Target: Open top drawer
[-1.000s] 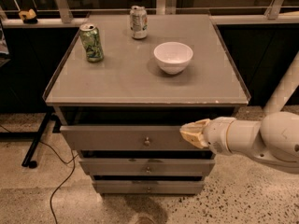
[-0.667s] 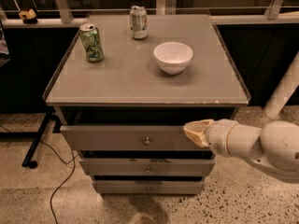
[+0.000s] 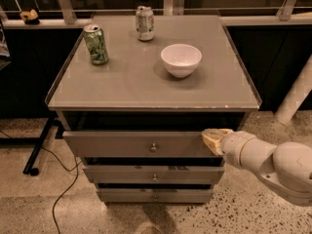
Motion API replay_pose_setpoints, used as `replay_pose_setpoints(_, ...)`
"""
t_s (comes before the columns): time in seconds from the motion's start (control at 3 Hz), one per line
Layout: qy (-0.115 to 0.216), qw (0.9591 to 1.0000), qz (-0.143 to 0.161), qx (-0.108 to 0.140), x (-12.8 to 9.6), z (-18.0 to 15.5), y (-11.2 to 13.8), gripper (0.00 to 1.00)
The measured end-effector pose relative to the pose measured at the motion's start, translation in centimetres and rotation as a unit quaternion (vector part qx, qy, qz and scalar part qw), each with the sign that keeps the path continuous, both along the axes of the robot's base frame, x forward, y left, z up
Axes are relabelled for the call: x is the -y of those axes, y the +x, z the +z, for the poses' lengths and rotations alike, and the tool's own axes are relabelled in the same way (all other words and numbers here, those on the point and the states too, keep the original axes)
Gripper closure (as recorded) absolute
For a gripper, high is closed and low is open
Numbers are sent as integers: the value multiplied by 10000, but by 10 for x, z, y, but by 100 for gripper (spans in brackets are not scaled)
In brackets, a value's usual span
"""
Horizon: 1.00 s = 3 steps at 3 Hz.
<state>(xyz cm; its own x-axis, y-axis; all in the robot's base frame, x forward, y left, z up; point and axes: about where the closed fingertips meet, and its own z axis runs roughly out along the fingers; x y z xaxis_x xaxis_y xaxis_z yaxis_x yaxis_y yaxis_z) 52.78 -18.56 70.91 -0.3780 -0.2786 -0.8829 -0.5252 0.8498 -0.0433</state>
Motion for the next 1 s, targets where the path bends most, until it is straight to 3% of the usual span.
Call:
replay_pose_setpoints(0.33, 76, 10000, -30, 35, 2, -7, 21, 100)
replay_pose_setpoints(0.67, 102, 9998, 157, 121, -13, -9, 66, 100)
replay_pose_setpoints(1.0, 101, 9997, 167, 123, -14, -9, 67, 100)
